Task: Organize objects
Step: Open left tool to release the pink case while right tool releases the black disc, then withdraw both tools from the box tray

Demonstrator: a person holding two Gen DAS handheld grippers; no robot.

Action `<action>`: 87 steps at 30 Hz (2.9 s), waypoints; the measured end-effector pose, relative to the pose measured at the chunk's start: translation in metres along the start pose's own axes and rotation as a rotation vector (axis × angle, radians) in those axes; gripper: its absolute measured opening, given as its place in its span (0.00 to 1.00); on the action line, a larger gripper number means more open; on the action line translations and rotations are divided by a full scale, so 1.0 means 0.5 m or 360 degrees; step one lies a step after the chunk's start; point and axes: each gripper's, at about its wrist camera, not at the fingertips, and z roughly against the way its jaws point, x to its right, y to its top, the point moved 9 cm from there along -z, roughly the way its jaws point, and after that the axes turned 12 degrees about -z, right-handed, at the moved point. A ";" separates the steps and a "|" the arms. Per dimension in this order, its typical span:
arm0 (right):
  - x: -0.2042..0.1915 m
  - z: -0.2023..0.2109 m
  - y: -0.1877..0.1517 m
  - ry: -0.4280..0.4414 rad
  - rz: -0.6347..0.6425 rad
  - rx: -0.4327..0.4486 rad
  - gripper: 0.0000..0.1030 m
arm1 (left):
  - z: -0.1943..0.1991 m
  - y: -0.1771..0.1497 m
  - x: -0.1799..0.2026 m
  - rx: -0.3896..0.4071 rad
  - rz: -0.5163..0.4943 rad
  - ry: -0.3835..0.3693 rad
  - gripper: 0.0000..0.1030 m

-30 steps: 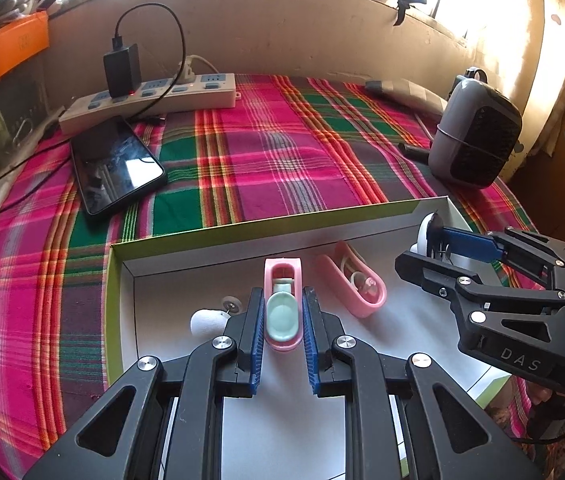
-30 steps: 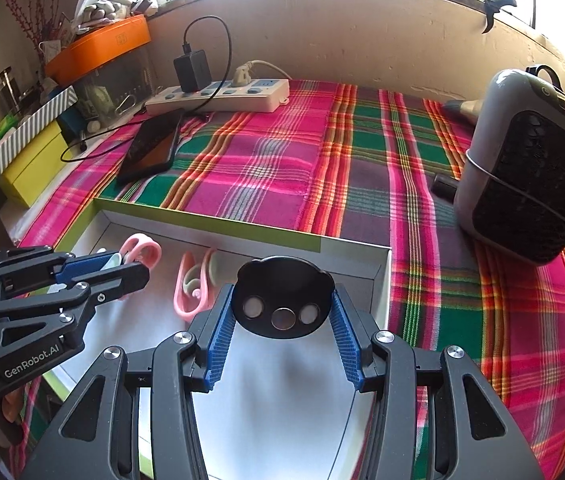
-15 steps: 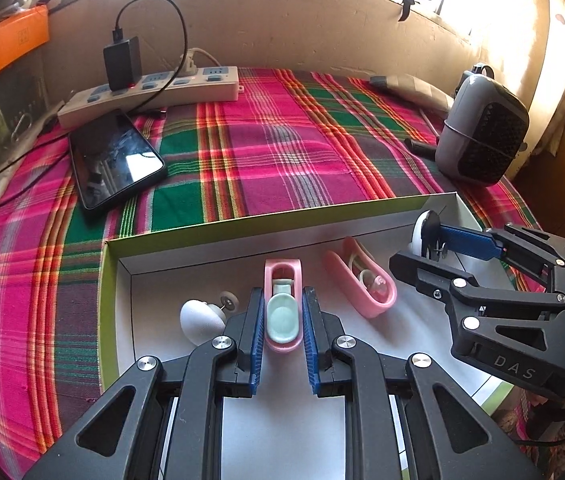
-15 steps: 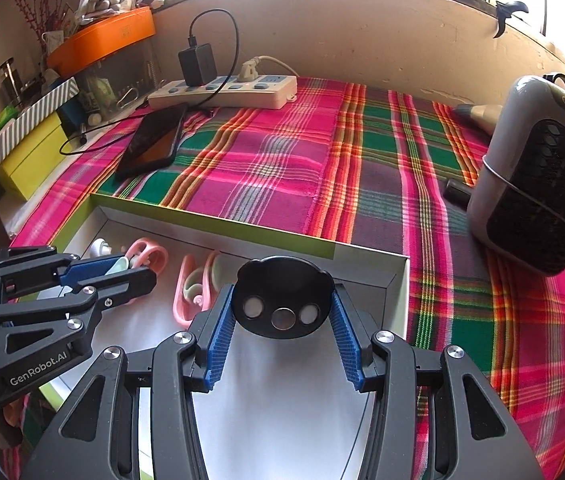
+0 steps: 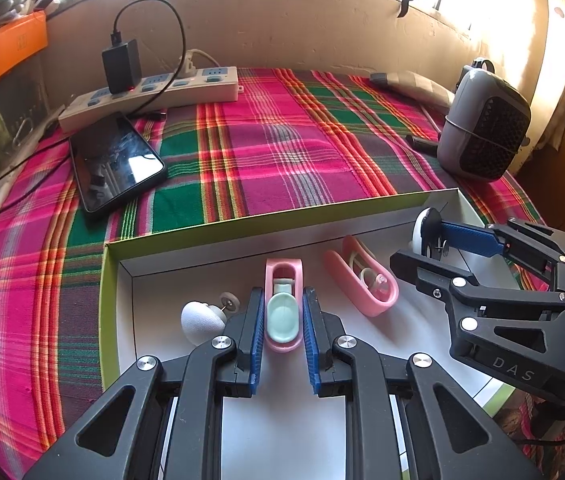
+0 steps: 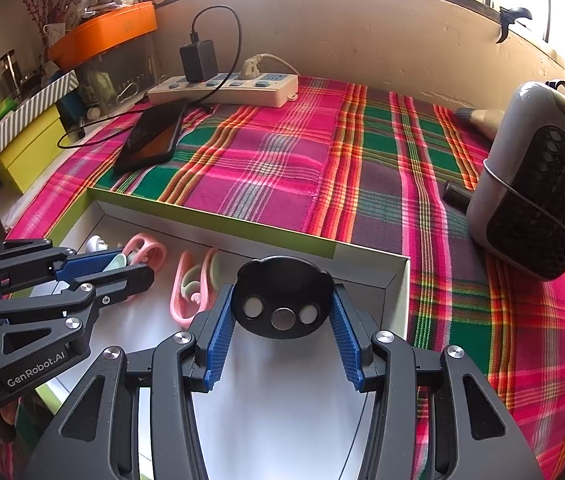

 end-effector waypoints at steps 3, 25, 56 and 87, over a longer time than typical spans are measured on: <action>0.001 0.000 0.000 -0.0003 -0.0005 0.0002 0.47 | 0.001 0.000 0.001 -0.0002 0.0001 0.0010 0.19; 0.012 0.022 0.005 0.0028 -0.0096 0.0050 0.53 | 0.019 -0.010 -0.001 0.0019 0.0009 0.0013 0.31; -0.004 0.151 -0.049 0.0056 -0.0130 0.0192 0.53 | 0.153 -0.071 0.035 0.0135 0.0025 0.0053 0.33; 0.002 0.233 -0.188 0.0092 -0.0182 0.0268 0.53 | 0.206 -0.205 0.071 0.0100 0.0187 0.0102 0.37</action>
